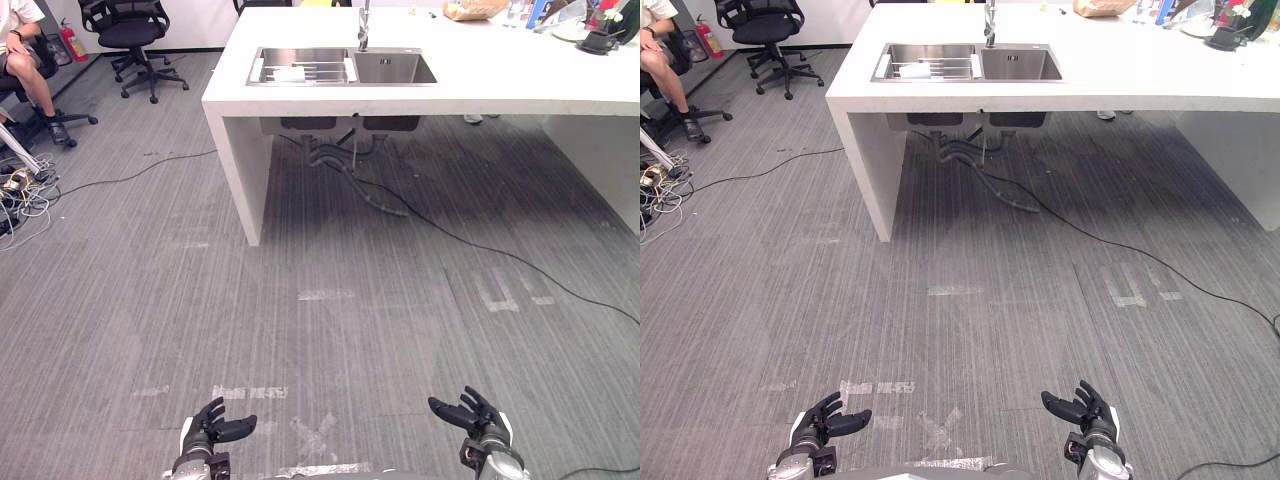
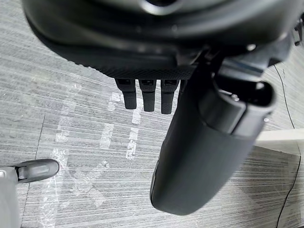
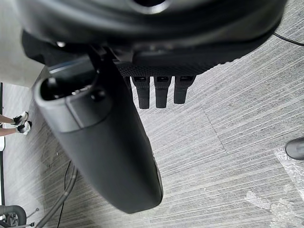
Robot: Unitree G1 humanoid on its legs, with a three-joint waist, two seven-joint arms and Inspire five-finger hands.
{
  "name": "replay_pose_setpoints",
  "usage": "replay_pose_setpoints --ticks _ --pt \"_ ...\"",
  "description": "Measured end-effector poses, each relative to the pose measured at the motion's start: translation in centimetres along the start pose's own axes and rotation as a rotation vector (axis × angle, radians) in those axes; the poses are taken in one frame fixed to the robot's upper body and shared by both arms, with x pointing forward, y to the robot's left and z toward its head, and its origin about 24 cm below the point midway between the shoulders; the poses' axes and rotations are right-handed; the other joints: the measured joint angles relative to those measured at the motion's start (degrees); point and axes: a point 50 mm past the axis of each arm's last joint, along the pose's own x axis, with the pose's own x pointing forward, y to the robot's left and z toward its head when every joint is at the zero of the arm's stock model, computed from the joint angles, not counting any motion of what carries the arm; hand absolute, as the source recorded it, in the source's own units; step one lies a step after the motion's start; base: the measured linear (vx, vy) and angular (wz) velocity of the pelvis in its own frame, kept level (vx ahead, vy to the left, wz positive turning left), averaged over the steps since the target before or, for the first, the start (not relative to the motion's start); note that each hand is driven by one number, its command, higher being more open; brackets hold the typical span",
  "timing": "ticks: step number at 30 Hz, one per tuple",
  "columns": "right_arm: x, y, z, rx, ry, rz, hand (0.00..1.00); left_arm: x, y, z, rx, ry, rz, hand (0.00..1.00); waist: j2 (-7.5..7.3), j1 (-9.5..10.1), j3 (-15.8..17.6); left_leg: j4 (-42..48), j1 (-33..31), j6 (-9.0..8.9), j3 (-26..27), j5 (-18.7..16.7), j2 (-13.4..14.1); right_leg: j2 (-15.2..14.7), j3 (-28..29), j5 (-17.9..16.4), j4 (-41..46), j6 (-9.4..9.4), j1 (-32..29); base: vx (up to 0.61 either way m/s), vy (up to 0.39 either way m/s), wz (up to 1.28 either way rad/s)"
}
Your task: Walk over to the sink, pick up the cup, carry it to the dishwasher, place the cup inside the dishwasher, then close the dishwasher door
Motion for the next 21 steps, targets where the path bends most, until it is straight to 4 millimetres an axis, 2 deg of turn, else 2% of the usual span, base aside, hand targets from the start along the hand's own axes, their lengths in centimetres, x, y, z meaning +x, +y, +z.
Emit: replay_pose_setpoints --ticks 3,11,21 --pt "0.0 0.0 0.0 0.001 0.000 -0.001 0.90 -0.1 -0.1 -0.3 -0.009 0.008 -0.003 0.90 -0.05 -0.01 0.0 -0.2 0.1 0.15 0.5 0.1 -0.1 -0.1 -0.1 0.0 0.1 -0.06 0.0 -0.06 -0.008 0.00" --pt "-0.2 -0.4 -0.5 -0.002 0.014 -0.009 0.90 -0.4 -0.1 -0.9 -0.022 0.024 -0.005 0.90 -0.23 -0.05 0.2 -2.2 0.5 2.89 0.7 1.9 -0.8 -0.5 -0.7 -0.5 0.3 -0.62 -0.4 -0.07 -0.013 0.01" --pt "-0.1 -0.4 -0.3 -0.001 0.012 -0.011 0.90 -0.4 -0.2 -1.0 -0.031 0.023 -0.012 0.90 -0.33 -0.12 0.6 -3.2 0.8 2.84 2.7 1.8 -1.1 -0.8 0.4 -0.9 0.9 -0.28 -1.5 0.01 0.003 -0.06"
